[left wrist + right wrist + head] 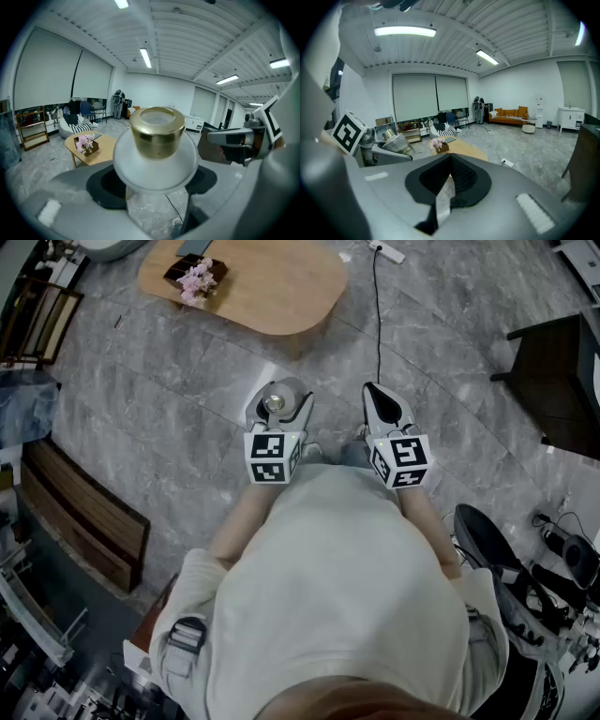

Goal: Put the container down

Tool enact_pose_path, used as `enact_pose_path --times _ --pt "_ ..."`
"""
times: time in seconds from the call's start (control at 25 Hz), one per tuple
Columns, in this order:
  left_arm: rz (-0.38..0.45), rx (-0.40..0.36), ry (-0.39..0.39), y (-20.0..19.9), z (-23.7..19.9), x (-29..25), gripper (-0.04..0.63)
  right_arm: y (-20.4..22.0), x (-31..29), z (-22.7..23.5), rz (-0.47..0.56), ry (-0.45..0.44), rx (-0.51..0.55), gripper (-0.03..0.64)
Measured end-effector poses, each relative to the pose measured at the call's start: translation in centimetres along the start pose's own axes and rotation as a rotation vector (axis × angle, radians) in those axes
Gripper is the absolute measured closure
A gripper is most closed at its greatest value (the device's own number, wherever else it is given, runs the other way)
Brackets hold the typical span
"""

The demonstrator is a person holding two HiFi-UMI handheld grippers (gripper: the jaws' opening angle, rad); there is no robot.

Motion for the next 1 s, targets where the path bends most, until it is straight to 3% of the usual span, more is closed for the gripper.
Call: enact_pose_path --times 0.48,1.0 --pt "0.054 -0.013 0.009 1.1 0.5 4.8 0.250 1.2 2.3 -4.8 0.023 -0.015 0.043 0.617" --pt "0.071 -0.004 0.010 1.0 -1.3 5.7 0.250 0.0 1.7 -6.9 0.092 -0.053 0.040 0.615"
Point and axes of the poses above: the fingertips, and each gripper's own axes: x backward along the fingers, z to its right, y out of its underside, the point moved 8 cm from there along x, backward along the fingers, and after that the axes turned 11 degrees about -y, right-handed, at the moved point
